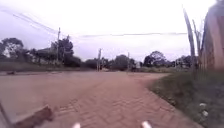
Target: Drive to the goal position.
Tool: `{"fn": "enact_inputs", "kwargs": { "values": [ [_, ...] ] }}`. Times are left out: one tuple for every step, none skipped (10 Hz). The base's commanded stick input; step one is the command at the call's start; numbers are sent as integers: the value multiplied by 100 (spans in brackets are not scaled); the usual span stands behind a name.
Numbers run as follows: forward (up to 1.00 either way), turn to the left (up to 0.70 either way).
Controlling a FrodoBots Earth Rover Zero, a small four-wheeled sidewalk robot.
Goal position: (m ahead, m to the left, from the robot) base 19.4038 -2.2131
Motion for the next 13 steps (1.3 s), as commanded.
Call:
{"fn": "enact_inputs", "kwargs": {
  "values": [
    [50, 15],
    [50, 10],
    [50, 8],
    [50, 10],
    [50, -13],
    [50, -50],
    [50, -48],
    [50, -13],
    [50, 13],
    [50, 5],
    [50, 1],
    [50, 0],
    [50, 0]
  ]
}}
